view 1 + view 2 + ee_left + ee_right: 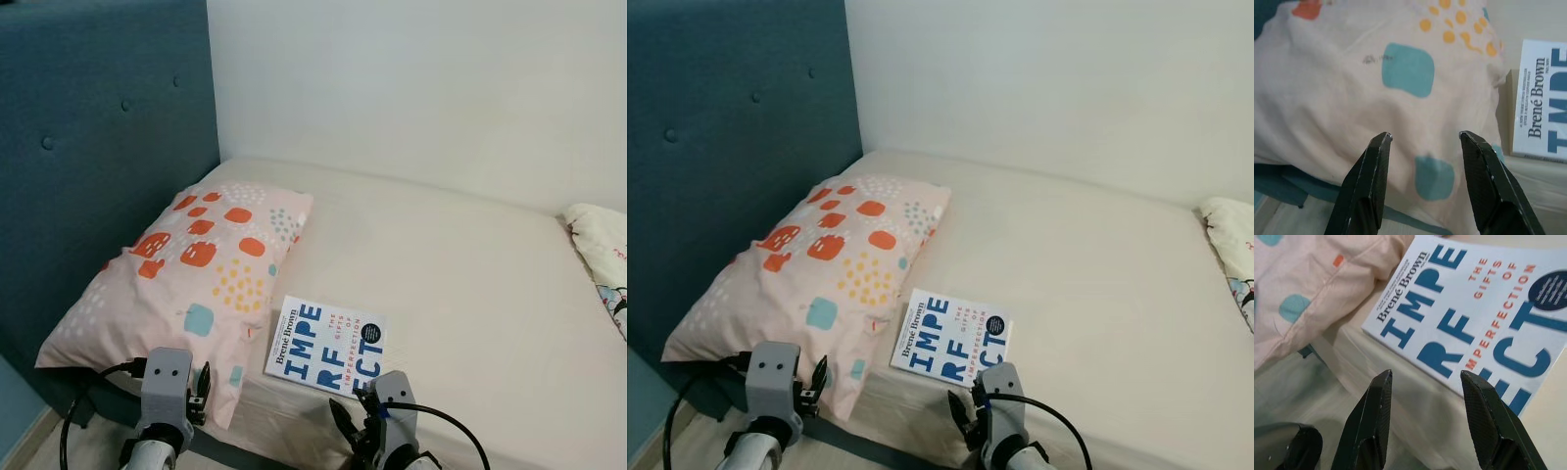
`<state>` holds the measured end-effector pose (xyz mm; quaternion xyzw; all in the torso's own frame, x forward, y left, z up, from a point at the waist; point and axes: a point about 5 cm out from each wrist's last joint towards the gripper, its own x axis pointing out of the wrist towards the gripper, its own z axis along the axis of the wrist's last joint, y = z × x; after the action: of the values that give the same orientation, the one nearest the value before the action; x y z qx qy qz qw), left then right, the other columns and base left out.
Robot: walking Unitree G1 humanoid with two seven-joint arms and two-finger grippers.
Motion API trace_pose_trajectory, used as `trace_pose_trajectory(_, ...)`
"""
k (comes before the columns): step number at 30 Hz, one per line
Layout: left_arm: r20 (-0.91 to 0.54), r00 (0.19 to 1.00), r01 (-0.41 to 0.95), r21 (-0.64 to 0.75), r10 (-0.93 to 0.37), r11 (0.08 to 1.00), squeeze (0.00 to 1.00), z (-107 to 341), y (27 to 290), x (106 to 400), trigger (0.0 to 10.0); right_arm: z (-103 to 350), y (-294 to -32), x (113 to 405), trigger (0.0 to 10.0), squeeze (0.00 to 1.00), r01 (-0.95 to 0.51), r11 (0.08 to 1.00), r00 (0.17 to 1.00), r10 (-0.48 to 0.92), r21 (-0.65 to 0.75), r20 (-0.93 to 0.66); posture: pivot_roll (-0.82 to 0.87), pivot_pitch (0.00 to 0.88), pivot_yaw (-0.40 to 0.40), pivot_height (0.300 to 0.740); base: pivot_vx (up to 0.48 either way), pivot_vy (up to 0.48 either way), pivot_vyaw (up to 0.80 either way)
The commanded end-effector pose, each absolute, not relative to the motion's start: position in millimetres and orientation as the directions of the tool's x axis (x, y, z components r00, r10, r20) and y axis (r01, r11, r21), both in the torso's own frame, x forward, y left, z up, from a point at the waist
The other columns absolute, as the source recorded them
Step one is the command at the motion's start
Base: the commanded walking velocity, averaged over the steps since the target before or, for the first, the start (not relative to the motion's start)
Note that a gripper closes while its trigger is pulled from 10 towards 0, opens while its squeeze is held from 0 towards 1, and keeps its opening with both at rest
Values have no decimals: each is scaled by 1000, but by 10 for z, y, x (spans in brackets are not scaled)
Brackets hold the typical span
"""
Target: Clean up the room
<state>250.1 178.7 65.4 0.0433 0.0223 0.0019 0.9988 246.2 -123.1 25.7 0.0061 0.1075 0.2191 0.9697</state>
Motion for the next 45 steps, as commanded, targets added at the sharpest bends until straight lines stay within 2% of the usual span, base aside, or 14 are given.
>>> trace_pose_trajectory(1, -53, 999, 4, 92, 1, 996, 0, 618, 1759, 2482, 10000, 239, -1252, 2444, 10000, 0, -418, 906, 882, 422, 68, -209, 33, 114, -91, 626, 0, 0, 0)
trace_pose_trajectory(29, -53, 999, 4, 96, 1, 995, 0, 606, 1787, 2473, 10000, 233, -1230, 2430, 10000, 0, -428, 900, 876, 435, 79, -207, 32, 116, -93, 740, 0, 0, 0)
trace_pose_trajectory(45, -61, 998, -9, 100, 15, 995, 0, 586, 1827, 2463, 10000, 190, -1207, 2421, 10000, 0, -425, 900, 871, 436, 98, -226, 32, 117, -88, 740, 0, 0, 0)
